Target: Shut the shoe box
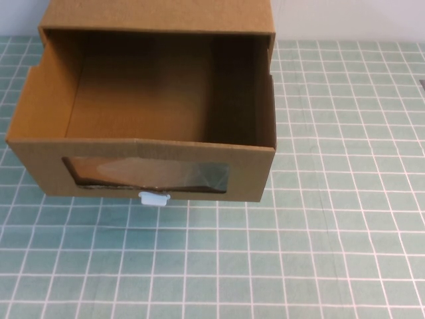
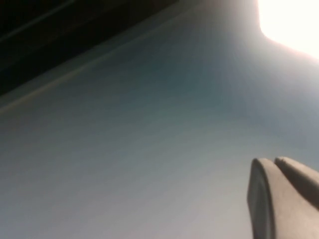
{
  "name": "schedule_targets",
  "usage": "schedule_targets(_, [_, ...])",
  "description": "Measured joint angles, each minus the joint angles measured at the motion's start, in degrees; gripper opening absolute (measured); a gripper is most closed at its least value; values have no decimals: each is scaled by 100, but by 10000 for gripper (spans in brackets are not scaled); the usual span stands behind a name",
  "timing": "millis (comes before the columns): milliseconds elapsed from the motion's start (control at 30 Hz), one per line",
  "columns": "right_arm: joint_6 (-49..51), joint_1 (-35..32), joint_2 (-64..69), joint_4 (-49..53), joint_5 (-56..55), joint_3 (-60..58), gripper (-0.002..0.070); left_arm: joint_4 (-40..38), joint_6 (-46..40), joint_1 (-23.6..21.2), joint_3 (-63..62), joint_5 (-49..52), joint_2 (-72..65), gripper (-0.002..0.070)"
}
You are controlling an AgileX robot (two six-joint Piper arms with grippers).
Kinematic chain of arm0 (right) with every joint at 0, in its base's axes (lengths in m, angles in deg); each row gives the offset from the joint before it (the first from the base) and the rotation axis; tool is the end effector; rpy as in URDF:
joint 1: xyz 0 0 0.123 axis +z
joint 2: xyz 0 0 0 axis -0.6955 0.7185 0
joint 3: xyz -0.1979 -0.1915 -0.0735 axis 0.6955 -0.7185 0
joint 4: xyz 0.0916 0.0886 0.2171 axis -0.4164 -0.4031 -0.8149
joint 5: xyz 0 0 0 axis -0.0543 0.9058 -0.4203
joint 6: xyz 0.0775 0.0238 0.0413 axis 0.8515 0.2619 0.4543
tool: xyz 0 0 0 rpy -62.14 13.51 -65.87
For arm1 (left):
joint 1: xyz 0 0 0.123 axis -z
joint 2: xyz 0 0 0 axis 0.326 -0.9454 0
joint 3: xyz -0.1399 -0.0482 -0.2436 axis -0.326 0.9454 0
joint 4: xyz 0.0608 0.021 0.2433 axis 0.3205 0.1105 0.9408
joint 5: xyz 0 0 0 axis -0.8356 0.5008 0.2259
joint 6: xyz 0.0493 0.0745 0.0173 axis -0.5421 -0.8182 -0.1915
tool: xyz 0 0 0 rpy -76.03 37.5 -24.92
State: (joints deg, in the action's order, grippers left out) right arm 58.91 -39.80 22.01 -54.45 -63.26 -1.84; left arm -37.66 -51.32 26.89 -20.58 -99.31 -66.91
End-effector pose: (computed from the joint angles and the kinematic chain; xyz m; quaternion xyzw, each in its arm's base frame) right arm -0.0324 -0.0086 0.3836 0.0664 0.2532 0.1877 0.9467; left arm -0.0158 -0.0016 0.3633 0.0146 0.2636 -0.1578 0.9515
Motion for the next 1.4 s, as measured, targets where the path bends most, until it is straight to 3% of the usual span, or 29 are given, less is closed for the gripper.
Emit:
schedule_targets(233, [91, -4, 838, -23, 1273, 1664, -14, -2, 258, 0, -1506, 1309, -880, -5])
schedule_targets(600, [104, -4, 3390, 24, 5069, 3826, -14, 17, 245, 0, -4113, 6082, -3123, -5])
schedule_targets(800, [-340, -4, 4389, 338, 5581, 3856, -14, 4, 20, 0, -4186, 6134, -3988, -5])
schedule_targets(933, [-622, -4, 4879, -407, 5933, 3856, -14, -411, -710, 0, -4326, 6104, -4604, -5])
schedule_targets(1067, [-2378, 142, 5361, -1475, 6346, 3899, -14, -1427, -1939, 0, -4907, 6631, -5401, -5])
schedule_targets(1200, [-3961, 576, 5872, -2279, 7043, 4248, -14, -2530, -3094, 0, -5853, 7408, -6331, -5])
schedule_targets(1400, [-4661, 1608, 6677, -2279, 8000, 5265, -14, -3231, -3795, 0, -7747, 8929, -7930, -5])
